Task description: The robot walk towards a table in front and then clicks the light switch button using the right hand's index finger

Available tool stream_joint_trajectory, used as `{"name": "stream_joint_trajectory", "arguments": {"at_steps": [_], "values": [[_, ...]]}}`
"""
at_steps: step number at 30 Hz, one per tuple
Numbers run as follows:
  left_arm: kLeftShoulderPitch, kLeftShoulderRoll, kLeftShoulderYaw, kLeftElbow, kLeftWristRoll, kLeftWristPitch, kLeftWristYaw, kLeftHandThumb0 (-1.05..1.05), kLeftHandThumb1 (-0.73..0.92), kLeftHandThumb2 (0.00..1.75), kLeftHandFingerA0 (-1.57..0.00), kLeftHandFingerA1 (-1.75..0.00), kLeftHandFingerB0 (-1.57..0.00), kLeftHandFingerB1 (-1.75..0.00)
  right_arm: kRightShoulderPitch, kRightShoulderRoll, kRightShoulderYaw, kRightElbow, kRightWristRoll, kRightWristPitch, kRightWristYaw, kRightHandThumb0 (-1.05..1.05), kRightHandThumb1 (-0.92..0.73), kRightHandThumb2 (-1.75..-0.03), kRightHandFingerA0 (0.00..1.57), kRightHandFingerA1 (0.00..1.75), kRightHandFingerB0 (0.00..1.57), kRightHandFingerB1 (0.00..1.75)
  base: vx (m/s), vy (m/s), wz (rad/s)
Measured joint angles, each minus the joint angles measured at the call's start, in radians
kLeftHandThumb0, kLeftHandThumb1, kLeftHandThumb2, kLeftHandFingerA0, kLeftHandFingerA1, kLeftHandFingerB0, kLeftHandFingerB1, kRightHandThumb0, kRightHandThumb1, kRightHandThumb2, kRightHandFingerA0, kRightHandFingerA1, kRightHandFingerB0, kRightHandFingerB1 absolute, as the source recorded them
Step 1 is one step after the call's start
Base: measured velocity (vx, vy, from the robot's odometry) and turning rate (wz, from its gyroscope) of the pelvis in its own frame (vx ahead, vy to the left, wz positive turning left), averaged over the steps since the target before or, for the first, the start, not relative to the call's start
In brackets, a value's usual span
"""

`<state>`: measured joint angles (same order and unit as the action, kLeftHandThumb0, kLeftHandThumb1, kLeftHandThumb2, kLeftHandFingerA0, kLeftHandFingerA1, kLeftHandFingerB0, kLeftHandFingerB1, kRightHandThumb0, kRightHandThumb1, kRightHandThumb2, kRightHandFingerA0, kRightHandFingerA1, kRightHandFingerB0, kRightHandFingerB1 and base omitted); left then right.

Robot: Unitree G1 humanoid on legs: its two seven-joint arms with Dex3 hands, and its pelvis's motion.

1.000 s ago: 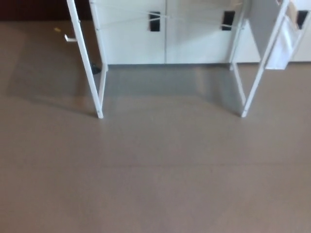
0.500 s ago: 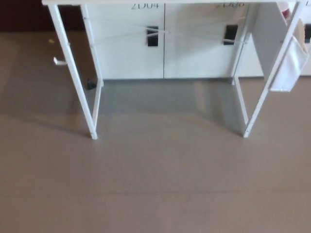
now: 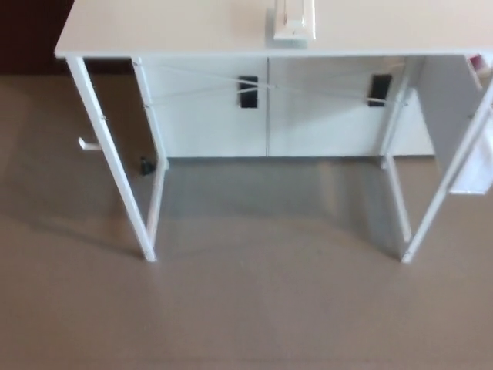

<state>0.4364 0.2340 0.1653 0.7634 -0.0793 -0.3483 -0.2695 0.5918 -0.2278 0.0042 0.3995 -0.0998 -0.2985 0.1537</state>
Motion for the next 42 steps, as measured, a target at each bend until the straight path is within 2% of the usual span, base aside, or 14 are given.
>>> {"name": "stream_joint_trajectory", "arguments": {"at_steps": [2,5,6,8,9,12,13,14,15,23,24,26,27,42], "values": [[0.005,0.000,0.000,-0.003,-0.001,-0.001,-0.002,-0.74,0.50,0.86,-0.26,-1.13,-0.34,-0.74,0.004,-0.008,-0.001,-0.014,-0.002,0.000,-0.001,-0.33,-0.61,-0.58,0.63,0.50,0.43,0.43,0.25,-0.116,0.09],[0.027,0.000,0.004,-0.004,-0.002,-0.003,-0.006,-0.74,0.52,0.89,-0.25,-1.14,-0.33,-0.74,0.011,-0.010,0.010,-0.021,-0.007,-0.001,-0.002,-0.32,-0.63,-0.58,0.64,0.49,0.44,0.44,0.24,-0.030,-0.03],[0.031,0.000,0.005,-0.004,-0.003,-0.002,-0.007,-0.73,0.48,1.12,-0.37,-0.88,-0.36,-0.71,0.012,-0.010,0.012,-0.015,-0.010,-0.001,-0.003,-0.33,-0.62,-0.58,0.63,0.49,0.44,0.43,0.26,0.029,-0.10],[0.036,0.000,0.005,-0.003,-0.002,-0.003,-0.007,-0.71,0.46,1.10,-0.36,-0.87,-0.33,-0.71,0.031,-0.012,0.019,-0.038,-0.017,0.004,-0.006,-0.33,-0.62,-0.58,0.63,0.49,0.44,0.43,0.18,0.066,-0.17],[0.036,0.000,0.005,-0.001,-0.002,-0.003,-0.007,-0.73,0.53,0.90,-0.24,-1.13,-0.31,-0.76,0.036,-0.012,0.022,-0.045,-0.021,0.006,-0.008,-0.33,-0.62,-0.58,0.63,0.49,0.44,0.43,0.27,0.121,-0.20],[0.034,0.003,0.003,0.000,0.001,-0.004,-0.006,-0.75,0.53,0.89,-0.25,-1.12,-0.32,-0.75,0.043,-0.013,0.030,-0.053,-0.028,0.013,-0.010,-0.33,-0.62,-0.58,0.64,0.50,0.44,0.43,0.31,0.167,-0.10],[0.029,0.003,0.001,0.000,0.002,-0.004,-0.006,-0.75,0.48,1.12,-0.37,-0.87,-0.36,-0.71,0.045,-0.011,0.032,-0.056,-0.030,0.017,-0.010,-0.34,-0.62,-0.58,0.65,0.50,0.44,0.43,0.50,0.204,0.53],[0.028,0.007,0.002,-0.005,0.001,-0.007,-0.007,-0.75,0.48,1.12,-0.37,-0.87,-0.36,-0.71,0.043,-0.010,0.035,-0.059,-0.032,0.019,-0.010,-0.34,-0.62,-0.58,0.65,0.50,0.44,0.43,0.48,0.181,-0.69],[0.027,0.010,0.005,-0.006,0.000,-0.007,-0.005,-0.77,0.54,0.89,-0.26,-1.11,-0.33,-0.74,0.042,-0.010,0.038,-0.069,-0.033,0.020,-0.009,-0.36,-0.62,-0.58,0.65,0.48,0.45,0.42,0.47,0.193,-0.31],[0.027,0.014,0.006,-0.004,0.001,-0.007,-0.005,-0.79,0.54,0.89,-0.25,-1.12,-0.32,-0.76,0.042,-0.010,0.051,-0.063,-0.043,0.031,-0.007,-0.36,-0.62,-0.58,0.62,0.48,0.44,0.43,0.19,0.068,0.08],[0.029,0.015,0.006,-0.005,0.001,-0.007,-0.004,-0.77,0.47,1.11,-0.36,-0.88,-0.32,-0.70,0.042,-0.011,0.052,-0.065,-0.044,0.032,-0.007,-0.35,-0.63,-0.59,0.61,0.48,0.43,0.43,0.13,-0.050,0.02],[0.032,0.016,0.006,-0.006,0.001,-0.007,-0.005,-0.77,0.47,1.11,-0.36,-0.88,-0.32,-0.70,0.042,-0.011,0.054,-0.068,-0.048,0.031,-0.008,-0.35,-0.63,-0.59,0.61,0.48,0.43,0.43,0.15,-0.099,0.09],[0.033,0.017,0.006,-0.006,0.001,-0.007,-0.005,-0.78,0.54,0.87,-0.27,-1.10,-0.33,-0.74,0.042,-0.011,0.056,-0.067,-0.049,0.031,-0.008,-0.34,-0.64,-0.58,0.59,0.46,0.43,0.42,0.15,-0.163,0.19],[0.038,0.015,0.004,-0.010,0.002,-0.008,-0.004,-0.74,0.53,0.88,-0.26,-1.14,-0.32,-0.76,0.028,-0.021,0.061,-0.052,-0.053,0.040,-0.009,-0.34,-0.64,-0.59,0.61,0.47,0.44,0.42,0.11,0.003,-0.07]]}}
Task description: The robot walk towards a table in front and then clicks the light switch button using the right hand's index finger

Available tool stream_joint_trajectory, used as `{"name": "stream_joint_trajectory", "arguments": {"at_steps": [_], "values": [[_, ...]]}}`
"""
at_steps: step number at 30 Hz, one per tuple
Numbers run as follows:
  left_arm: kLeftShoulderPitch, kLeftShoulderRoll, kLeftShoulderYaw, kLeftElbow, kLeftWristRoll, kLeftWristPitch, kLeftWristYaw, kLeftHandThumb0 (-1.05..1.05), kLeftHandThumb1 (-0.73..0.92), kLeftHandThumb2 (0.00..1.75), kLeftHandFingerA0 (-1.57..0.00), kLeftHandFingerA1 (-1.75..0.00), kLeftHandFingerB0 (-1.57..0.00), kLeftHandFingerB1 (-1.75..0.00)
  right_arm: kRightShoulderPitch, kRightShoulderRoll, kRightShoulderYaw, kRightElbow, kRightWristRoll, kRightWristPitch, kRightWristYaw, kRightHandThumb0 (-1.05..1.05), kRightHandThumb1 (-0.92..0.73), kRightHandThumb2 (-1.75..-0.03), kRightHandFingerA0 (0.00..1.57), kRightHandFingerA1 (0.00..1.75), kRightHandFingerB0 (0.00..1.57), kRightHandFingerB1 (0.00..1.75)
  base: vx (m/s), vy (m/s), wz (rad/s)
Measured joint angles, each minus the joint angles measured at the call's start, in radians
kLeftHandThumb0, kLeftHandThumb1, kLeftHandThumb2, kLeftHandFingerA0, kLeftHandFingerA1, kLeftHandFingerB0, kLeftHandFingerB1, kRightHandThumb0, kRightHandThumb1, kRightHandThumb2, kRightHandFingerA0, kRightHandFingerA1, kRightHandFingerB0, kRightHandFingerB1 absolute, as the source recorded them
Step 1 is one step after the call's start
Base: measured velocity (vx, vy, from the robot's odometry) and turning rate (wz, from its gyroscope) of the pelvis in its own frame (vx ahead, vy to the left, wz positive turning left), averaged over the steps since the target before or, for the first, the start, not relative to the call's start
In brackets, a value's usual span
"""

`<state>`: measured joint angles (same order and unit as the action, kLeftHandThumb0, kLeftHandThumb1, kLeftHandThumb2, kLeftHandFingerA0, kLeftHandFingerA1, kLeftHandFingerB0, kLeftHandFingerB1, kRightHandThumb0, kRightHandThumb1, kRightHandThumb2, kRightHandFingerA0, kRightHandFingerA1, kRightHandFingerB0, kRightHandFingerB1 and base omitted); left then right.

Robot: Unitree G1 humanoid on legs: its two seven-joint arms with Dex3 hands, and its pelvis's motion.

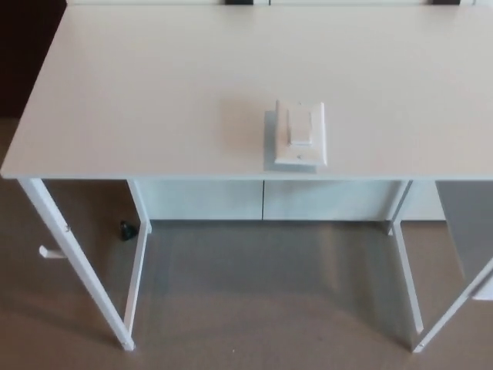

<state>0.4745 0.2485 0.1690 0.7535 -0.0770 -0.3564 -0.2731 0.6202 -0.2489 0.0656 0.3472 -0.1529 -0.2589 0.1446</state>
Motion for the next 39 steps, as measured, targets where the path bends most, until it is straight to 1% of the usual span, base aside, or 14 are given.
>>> {"name": "stream_joint_trajectory", "arguments": {"at_steps": [1,3,4,8,12,13,21,24,28,30,32,33,34,39], "values": [[0.000,-0.005,-0.002,-0.002,0.000,0.002,-0.001,-0.75,0.48,1.11,-0.38,-0.90,-0.31,-0.70,0.002,-0.002,0.001,-0.004,0.000,0.001,0.000,-0.35,-0.64,-0.59,0.61,0.48,0.44,0.42,0.36,0.239,-0.42],[0.001,0.009,0.000,-0.005,0.000,0.002,0.000,-0.74,0.50,1.13,-0.40,-0.89,-0.34,-0.71,0.001,0.002,0.008,-0.004,0.000,0.000,0.001,-0.34,-0.64,-0.59,0.61,0.48,0.44,0.42,0.35,0.218,-0.07],[0.001,0.015,0.000,-0.005,0.000,0.002,0.001,-0.75,0.54,0.87,-0.27,-1.13,-0.33,-0.76,0.002,0.002,0.009,-0.001,0.000,0.000,0.002,-0.35,-0.63,-0.59,0.60,0.47,0.44,0.42,0.15,0.118,0.00],[-0.004,0.017,0.000,0.002,0.000,0.001,0.002,-0.75,0.54,0.87,-0.28,-1.12,-0.33,-0.75,0.002,0.002,0.009,0.001,0.001,0.000,0.003,-0.34,-0.63,-0.59,0.62,0.48,0.44,0.42,0.14,0.044,0.02],[-0.002,0.017,-0.001,0.009,0.001,0.001,0.007,-0.78,0.55,0.91,-0.27,-1.17,-0.31,-0.78,0.005,0.002,0.008,-0.004,0.000,0.000,0.000,-0.34,-0.63,-0.58,0.62,0.48,0.45,0.43,0.17,-0.071,0.09],[-0.002,0.017,-0.002,0.010,0.001,0.001,0.008,-0.76,0.53,0.89,-0.26,-1.19,-0.32,-0.79,0.007,0.002,0.008,-0.005,0.000,0.000,0.001,-0.35,-0.63,-0.58,0.63,0.48,0.45,0.43,0.22,-0.152,0.14],[-0.010,0.010,-0.006,0.001,0.000,-0.004,0.008,-0.76,0.52,0.88,-0.27,-1.17,-0.33,-0.77,-0.004,-0.006,0.003,-0.003,0.001,0.000,-0.001,-0.35,-0.64,-0.59,0.60,0.47,0.43,0.41,0.27,-0.157,0.09],[-0.012,0.010,-0.005,0.019,0.000,-0.005,0.007,-0.79,0.56,0.88,-0.27,-1.14,-0.31,-0.76,-0.005,-0.006,0.005,0.001,0.000,-0.001,-0.001,-0.34,-0.64,-0.59,0.62,0.48,0.44,0.43,0.10,-0.058,-0.08],[-0.016,0.011,-0.006,0.036,0.001,-0.010,0.008,-0.77,0.52,0.87,-0.29,-1.15,-0.35,-0.77,-0.009,-0.007,0.005,0.035,0.001,-0.005,-0.002,-0.35,-0.63,-0.59,0.61,0.47,0.43,0.42,0.07,0.064,-0.15],[-0.019,0.011,-0.005,0.032,0.000,-0.011,0.008,-0.76,0.53,0.88,-0.26,-1.17,-0.32,-0.78,-0.008,-0.007,0.005,0.035,0.001,-0.005,-0.001,-0.34,-0.63,-0.59,0.61,0.47,0.44,0.43,0.13,0.160,-0.02],[-0.022,0.010,-0.007,0.023,0.000,-0.011,0.007,-0.76,0.53,0.87,-0.26,-1.16,-0.32,-0.77,-0.008,-0.006,0.006,0.023,0.001,-0.006,-0.002,-0.34,-0.64,-0.59,0.61,0.47,0.44,0.43,0.10,0.272,-0.06],[-0.022,0.013,-0.005,0.017,0.000,-0.012,0.008,-0.77,0.52,0.86,-0.29,-1.12,-0.35,-0.75,-0.003,-0.005,0.007,0.001,0.000,-0.004,-0.001,-0.34,-0.64,-0.59,0.61,0.48,0.44,0.42,0.09,0.276,0.12],[-0.021,0.016,-0.004,0.017,0.000,-0.012,0.009,-0.77,0.55,0.89,-0.26,-1.14,-0.32,-0.76,0.003,-0.003,0.011,-0.009,0.000,-0.004,-0.001,-0.34,-0.64,-0.59,0.60,0.47,0.44,0.42,0.06,0.147,0.16],[-0.021,0.018,-0.003,0.021,0.000,-0.012,0.010,-0.75,0.54,0.86,-0.26,-1.12,-0.33,-0.75,-0.008,-0.003,0.013,0.010,-0.001,-0.004,0.000,-0.34,-0.64,-0.59,0.62,0.48,0.44,0.42,0.04,0.026,0.01]]}}
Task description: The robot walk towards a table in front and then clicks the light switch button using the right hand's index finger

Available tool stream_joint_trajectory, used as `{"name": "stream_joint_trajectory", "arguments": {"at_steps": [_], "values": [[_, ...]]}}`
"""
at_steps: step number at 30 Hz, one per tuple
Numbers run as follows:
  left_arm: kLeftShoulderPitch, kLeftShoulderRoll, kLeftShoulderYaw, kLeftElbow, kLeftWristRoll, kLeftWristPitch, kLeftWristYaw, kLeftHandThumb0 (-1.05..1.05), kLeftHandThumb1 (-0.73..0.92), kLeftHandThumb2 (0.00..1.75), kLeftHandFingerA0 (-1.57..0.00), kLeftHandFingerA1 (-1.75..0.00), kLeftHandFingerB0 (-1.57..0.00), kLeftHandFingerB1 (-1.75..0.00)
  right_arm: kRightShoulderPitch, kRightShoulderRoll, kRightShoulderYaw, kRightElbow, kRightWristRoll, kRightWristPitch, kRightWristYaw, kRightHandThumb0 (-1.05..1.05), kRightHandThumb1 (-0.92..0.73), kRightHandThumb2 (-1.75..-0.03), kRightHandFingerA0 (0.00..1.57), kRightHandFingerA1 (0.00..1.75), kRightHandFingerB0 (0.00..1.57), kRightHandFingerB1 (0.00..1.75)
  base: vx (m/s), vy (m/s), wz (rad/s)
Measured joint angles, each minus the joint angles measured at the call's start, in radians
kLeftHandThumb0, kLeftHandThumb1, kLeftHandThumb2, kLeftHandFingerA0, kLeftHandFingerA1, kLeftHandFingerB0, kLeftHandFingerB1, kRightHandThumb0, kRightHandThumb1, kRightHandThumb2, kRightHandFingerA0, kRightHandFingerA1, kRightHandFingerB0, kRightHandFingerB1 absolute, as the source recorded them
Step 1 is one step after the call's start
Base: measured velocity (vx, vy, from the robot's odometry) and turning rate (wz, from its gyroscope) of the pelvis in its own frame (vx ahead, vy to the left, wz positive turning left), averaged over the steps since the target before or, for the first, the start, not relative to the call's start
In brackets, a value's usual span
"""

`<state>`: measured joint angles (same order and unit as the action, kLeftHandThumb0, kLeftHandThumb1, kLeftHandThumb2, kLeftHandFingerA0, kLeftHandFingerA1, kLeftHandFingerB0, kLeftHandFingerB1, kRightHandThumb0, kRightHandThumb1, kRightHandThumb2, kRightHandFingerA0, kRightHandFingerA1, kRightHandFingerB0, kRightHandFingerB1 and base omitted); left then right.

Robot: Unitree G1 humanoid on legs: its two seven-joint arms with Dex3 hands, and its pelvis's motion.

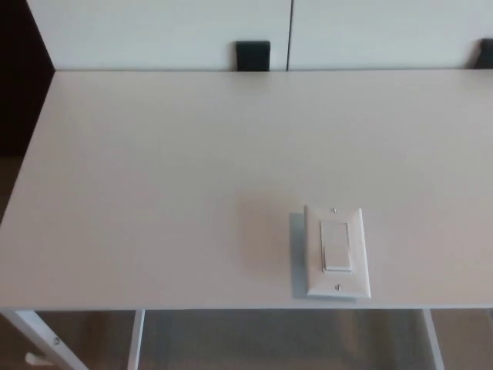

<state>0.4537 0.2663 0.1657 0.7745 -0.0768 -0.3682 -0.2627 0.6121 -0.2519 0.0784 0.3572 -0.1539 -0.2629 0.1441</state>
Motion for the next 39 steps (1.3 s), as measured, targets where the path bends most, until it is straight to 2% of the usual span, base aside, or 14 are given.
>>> {"name": "stream_joint_trajectory", "arguments": {"at_steps": [13,19,20,21,22,27,28,30,31,39], "values": [[0.003,0.000,-0.003,-0.007,0.001,0.000,0.005,-0.75,0.53,0.87,-0.27,-1.14,-0.33,-0.76,-0.001,-0.001,0.003,-0.004,-0.003,0.002,-0.002,-0.33,-0.64,-0.59,0.61,0.48,0.43,0.43,0.01,-0.007,0.01],[0.009,0.000,-0.002,-0.010,0.001,-0.001,0.005,-0.77,0.52,0.87,-0.28,-1.18,-0.34,-0.77,0.044,0.008,0.023,-0.111,-0.015,0.003,-0.014,-0.32,-0.61,-0.58,0.65,0.48,0.51,0.47,0.00,0.000,0.00],[0.010,0.000,0.000,-0.012,0.000,-0.001,0.005,-0.75,0.52,0.87,-0.28,-1.14,-0.34,-0.75,0.056,0.009,0.035,-0.141,-0.030,-0.001,-0.025,-0.46,-0.57,-0.58,0.66,0.44,0.52,0.43,0.00,0.000,0.00],[0.010,0.000,0.001,-0.012,0.000,0.000,0.005,-0.75,0.52,0.87,-0.28,-1.14,-0.34,-0.75,0.065,0.011,0.041,-0.164,-0.038,-0.003,-0.032,-0.46,-0.57,-0.58,0.66,0.44,0.52,0.43,0.00,0.000,0.00],[0.010,0.001,0.001,-0.012,0.000,0.000,0.005,-0.74,0.52,0.89,-0.26,-1.16,-0.33,-0.78,0.073,0.012,0.047,-0.187,-0.044,-0.006,-0.037,-0.33,-0.62,-0.59,0.61,0.48,0.48,0.47,0.00,0.000,0.00],[0.012,0.002,0.001,-0.015,0.000,0.000,0.005,-0.74,0.52,0.90,-0.27,-1.15,-0.32,-0.77,0.144,0.005,0.077,-0.403,-0.047,-0.019,-0.028,-0.41,-0.62,-0.58,0.61,0.48,0.49,0.49,0.00,0.000,0.00],[0.011,0.002,0.001,-0.013,0.000,0.000,0.005,-0.75,0.51,0.89,-0.26,-1.15,-0.32,-0.77,0.156,0.002,0.079,-0.442,-0.040,-0.020,-0.022,-0.41,-0.46,-0.90,0.59,0.65,0.40,0.58,0.00,0.000,0.00],[0.011,0.001,0.001,-0.012,-0.001,0.000,0.005,-0.75,0.51,0.89,-0.26,-1.14,-0.33,-0.76,0.179,-0.008,0.084,-0.522,-0.022,-0.021,-0.009,-0.42,-0.46,-0.90,0.61,0.66,0.40,0.58,0.00,0.000,0.00],[0.010,0.001,0.001,-0.012,-0.001,0.000,0.005,-0.74,0.52,0.92,-0.27,-1.13,-0.33,-0.76,0.195,-0.016,0.084,-0.577,-0.008,-0.021,0.001,-0.47,-0.61,-0.58,0.69,0.49,0.50,0.49,0.00,0.000,0.00],[0.003,0.001,0.001,-0.012,-0.001,0.000,0.005,-0.73,0.51,0.93,-0.27,-1.16,-0.33,-0.76,0.299,-0.074,0.059,-0.910,0.078,-0.030,0.039,-0.46,-0.60,-0.58,0.62,0.50,0.52,0.51,0.00,0.000,0.00]]}}
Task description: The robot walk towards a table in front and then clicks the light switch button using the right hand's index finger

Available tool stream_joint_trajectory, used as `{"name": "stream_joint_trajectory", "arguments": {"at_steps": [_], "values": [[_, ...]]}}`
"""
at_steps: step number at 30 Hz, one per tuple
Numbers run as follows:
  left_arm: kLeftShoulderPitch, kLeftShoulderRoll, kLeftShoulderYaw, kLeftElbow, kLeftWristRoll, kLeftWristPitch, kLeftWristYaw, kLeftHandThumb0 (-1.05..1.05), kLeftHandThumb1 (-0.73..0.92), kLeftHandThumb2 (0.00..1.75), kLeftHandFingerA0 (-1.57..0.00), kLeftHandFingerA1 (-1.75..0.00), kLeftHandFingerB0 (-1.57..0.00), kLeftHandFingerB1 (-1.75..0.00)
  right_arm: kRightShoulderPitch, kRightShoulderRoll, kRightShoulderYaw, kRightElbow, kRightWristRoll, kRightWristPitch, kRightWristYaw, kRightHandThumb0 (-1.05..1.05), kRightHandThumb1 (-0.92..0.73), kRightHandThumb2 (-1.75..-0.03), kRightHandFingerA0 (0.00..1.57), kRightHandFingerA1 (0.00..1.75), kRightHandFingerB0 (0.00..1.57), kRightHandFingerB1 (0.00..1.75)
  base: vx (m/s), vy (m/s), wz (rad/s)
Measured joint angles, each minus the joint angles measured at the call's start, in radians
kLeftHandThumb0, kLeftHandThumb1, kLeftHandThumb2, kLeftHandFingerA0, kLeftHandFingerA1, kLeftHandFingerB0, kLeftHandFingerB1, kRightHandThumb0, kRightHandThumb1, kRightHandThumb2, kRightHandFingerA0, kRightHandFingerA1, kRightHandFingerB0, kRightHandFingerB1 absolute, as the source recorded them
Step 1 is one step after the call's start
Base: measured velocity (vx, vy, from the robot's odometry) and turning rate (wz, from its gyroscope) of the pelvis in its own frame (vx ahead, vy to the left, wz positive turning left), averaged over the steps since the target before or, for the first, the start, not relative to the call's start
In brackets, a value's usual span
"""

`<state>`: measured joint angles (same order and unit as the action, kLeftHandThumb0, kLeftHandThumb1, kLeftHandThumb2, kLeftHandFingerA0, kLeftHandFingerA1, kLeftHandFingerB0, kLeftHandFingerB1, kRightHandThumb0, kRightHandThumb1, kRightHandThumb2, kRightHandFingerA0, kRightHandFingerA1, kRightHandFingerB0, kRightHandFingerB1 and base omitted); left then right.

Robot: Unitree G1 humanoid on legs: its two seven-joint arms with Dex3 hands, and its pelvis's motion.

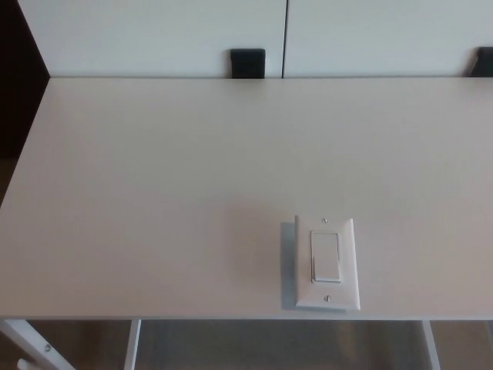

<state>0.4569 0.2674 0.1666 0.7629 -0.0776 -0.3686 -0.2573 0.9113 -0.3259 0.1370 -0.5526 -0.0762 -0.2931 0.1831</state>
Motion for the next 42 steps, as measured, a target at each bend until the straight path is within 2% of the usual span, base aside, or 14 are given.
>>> {"name": "stream_joint_trajectory", "arguments": {"at_steps": [7,8,9,10,12,13,15,16,17,36,38,39,41,42], "values": [[-0.008,0.001,0.000,0.000,0.000,0.000,0.000,-0.74,0.51,0.92,-0.28,-1.17,-0.34,-0.77,0.042,0.007,-0.070,-0.260,0.075,-0.069,0.007,-0.52,-0.66,-0.59,0.64,0.55,0.50,0.59,0.00,0.000,0.00],[-0.009,0.002,0.000,0.000,0.000,0.000,0.000,-0.74,0.51,0.92,-0.28,-1.16,-0.34,-0.77,0.038,0.023,-0.087,-0.292,0.078,-0.088,0.003,-0.53,-0.49,-0.94,0.51,0.69,0.35,0.63,0.00,0.000,0.00],[-0.009,0.002,0.000,0.000,0.000,0.000,0.000,-0.74,0.51,0.92,-0.28,-1.16,-0.34,-0.77,0.031,0.043,-0.101,-0.312,0.077,-0.101,-0.002,-0.53,-0.49,-0.94,0.51,0.69,0.35,0.63,0.00,0.000,0.00],[-0.010,0.004,0.000,0.000,0.000,0.001,0.000,-0.75,0.52,0.91,-0.26,-1.16,-0.33,-0.77,0.014,0.069,-0.117,-0.332,0.071,-0.117,-0.011,-0.56,-0.63,-0.58,0.47,0.58,0.40,0.58,0.00,0.000,0.00],[-0.013,0.006,0.001,0.000,0.000,0.002,0.000,-0.74,0.51,0.88,-0.27,-1.17,-0.33,-0.77,-0.033,0.123,-0.146,-0.357,0.040,-0.147,-0.031,-0.62,-0.63,-0.59,0.28,0.49,0.34,0.50,0.00,0.000,0.00],[-0.014,0.006,0.001,0.000,0.000,0.002,0.000,-0.75,0.52,0.87,-0.27,-1.16,-0.33,-0.77,-0.050,0.133,-0.152,-0.358,0.027,-0.151,-0.038,-0.65,-0.48,-0.83,0.12,0.52,0.22,0.53,0.00,0.000,0.00],[-0.016,0.006,0.001,0.000,0.000,0.002,-0.001,-0.75,0.52,0.87,-0.27,-1.16,-0.34,-0.76,-0.083,0.149,-0.164,-0.353,-0.008,-0.154,-0.048,-0.67,-0.49,-0.82,0.07,0.51,0.19,0.50,0.00,0.000,0.00],[-0.016,0.006,0.000,0.000,0.000,0.002,0.000,-0.74,0.52,0.87,-0.27,-1.15,-0.33,-0.76,-0.101,0.155,-0.169,-0.349,-0.028,-0.154,-0.054,-0.64,-0.64,-0.59,0.03,0.44,0.21,0.36,0.00,0.000,0.00],[-0.016,0.006,0.000,0.000,0.000,0.002,0.000,-0.74,0.51,0.91,-0.29,-1.15,-0.35,-0.77,-0.112,0.159,-0.171,-0.346,-0.042,-0.154,-0.057,-0.73,-0.50,-0.82,0.04,0.43,0.14,0.44,0.00,0.000,0.00],[-0.017,0.005,0.000,-0.002,0.000,0.002,0.000,-0.79,0.51,0.87,-0.29,-1.18,-0.35,-0.77,-0.416,0.164,-0.099,-0.136,-0.373,-0.091,-0.109,-0.95,-0.63,-0.93,0.04,0.43,0.22,0.45,0.00,0.000,0.00],[-0.017,0.005,0.000,-0.002,0.000,0.002,0.000,-0.79,0.51,0.87,-0.30,-1.17,-0.36,-0.77,-0.437,0.164,-0.083,-0.112,-0.409,-0.077,-0.112,-0.86,-0.70,-0.63,0.00,0.52,0.24,0.36,0.00,0.000,0.00],[-0.018,0.005,0.000,-0.002,0.000,0.002,0.000,-0.79,0.51,0.88,-0.30,-1.18,-0.35,-0.77,-0.445,0.164,-0.076,-0.101,-0.425,-0.071,-0.113,-0.96,-0.63,-0.97,0.02,0.35,0.16,0.47,0.00,0.000,0.00],[-0.018,0.005,-0.001,-0.002,0.000,0.002,0.000,-0.79,0.50,0.88,-0.30,-1.18,-0.36,-0.78,-0.465,0.164,-0.056,-0.073,-0.465,-0.055,-0.118,-0.84,-0.56,-0.95,0.01,0.44,0.15,0.49,0.00,0.000,0.00],[-0.019,0.005,-0.001,-0.003,0.000,0.002,0.000,-0.78,0.50,0.88,-0.30,-1.18,-0.36,-0.78,-0.474,0.164,-0.049,-0.061,-0.479,-0.049,-0.120,-0.86,-0.72,-0.62,0.00,0.53,0.24,0.37,0.00,0.000,0.00]]}}
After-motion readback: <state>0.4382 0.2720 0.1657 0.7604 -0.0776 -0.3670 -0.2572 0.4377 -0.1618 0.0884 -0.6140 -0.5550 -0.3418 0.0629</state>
